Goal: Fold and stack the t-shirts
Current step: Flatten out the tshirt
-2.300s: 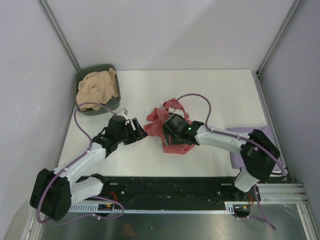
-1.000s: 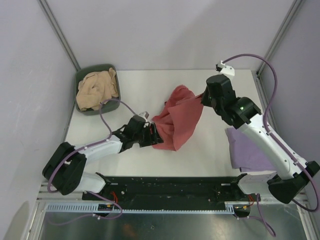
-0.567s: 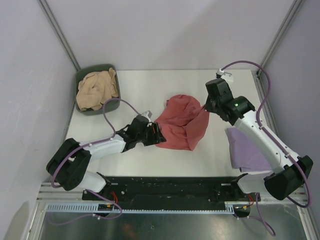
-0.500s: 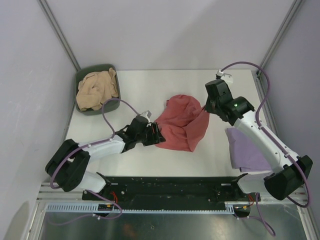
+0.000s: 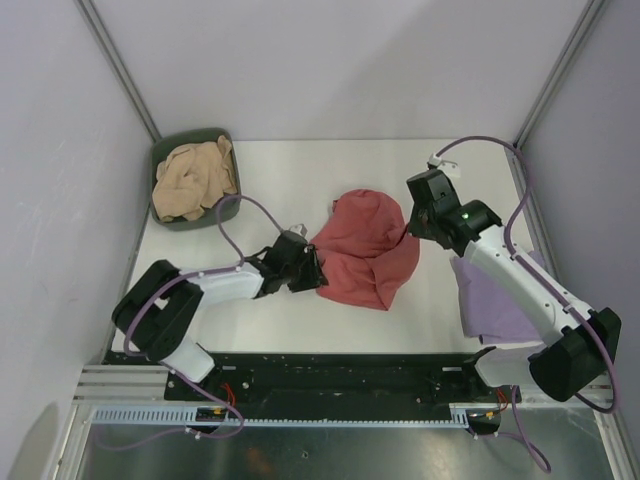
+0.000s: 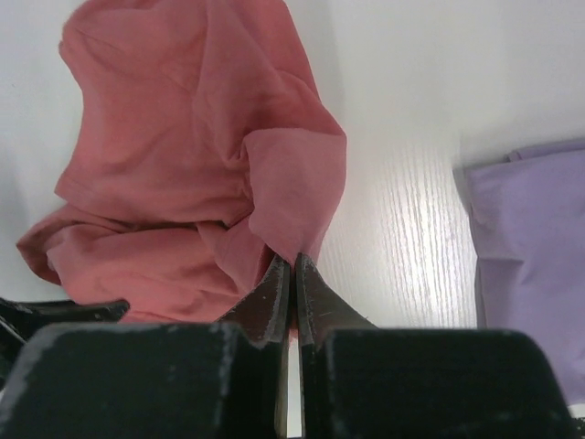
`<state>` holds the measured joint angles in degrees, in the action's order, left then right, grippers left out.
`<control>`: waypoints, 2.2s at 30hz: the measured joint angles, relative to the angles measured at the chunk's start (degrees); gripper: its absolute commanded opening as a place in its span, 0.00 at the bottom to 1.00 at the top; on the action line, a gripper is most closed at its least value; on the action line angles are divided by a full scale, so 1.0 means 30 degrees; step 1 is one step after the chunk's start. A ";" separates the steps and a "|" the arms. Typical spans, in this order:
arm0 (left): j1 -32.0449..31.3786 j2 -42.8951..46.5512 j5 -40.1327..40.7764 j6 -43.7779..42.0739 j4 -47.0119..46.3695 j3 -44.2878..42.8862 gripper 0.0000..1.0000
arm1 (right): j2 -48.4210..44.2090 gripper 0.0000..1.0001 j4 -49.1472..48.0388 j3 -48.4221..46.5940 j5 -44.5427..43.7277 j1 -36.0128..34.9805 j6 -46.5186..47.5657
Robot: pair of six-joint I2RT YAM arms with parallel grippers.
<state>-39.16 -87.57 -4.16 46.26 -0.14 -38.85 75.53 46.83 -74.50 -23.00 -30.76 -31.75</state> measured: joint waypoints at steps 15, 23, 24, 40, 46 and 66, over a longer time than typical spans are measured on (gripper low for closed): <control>0.6798 -0.2594 0.1639 -0.1443 0.3934 -0.9639 0.64 | 0.1690 0.50 -0.4881 0.3759 0.3599 -1.0433 -0.2514; 0.7074 -0.1676 -0.0051 -0.3308 0.4568 -0.8990 0.71 | 0.2798 0.68 -0.5209 0.3249 0.3949 -0.8335 -0.2040; 0.7038 -0.1282 -0.0160 -0.3410 0.4758 -0.8400 0.70 | 0.2601 0.68 -0.5107 0.3206 0.3818 -0.7723 -0.1938; 0.3708 0.0044 0.2725 -0.3606 0.6025 -0.5027 0.51 | 0.1858 0.65 -0.4860 0.3038 0.3300 -0.3534 -0.1035; 0.2732 -0.2208 0.3665 -0.3504 0.6309 -0.5639 0.50 | 0.2171 0.65 -0.4918 0.3038 0.3330 -0.3483 -0.0962; 0.1574 -0.3789 0.5319 -0.3009 0.6411 -0.6273 0.28 | 0.2441 0.65 -0.5603 0.3796 0.3723 -0.2914 -0.0903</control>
<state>-34.44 -98.94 11.79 37.23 19.09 -57.67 82.85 30.02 -63.11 -11.84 -39.51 -34.46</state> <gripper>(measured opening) 0.351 0.653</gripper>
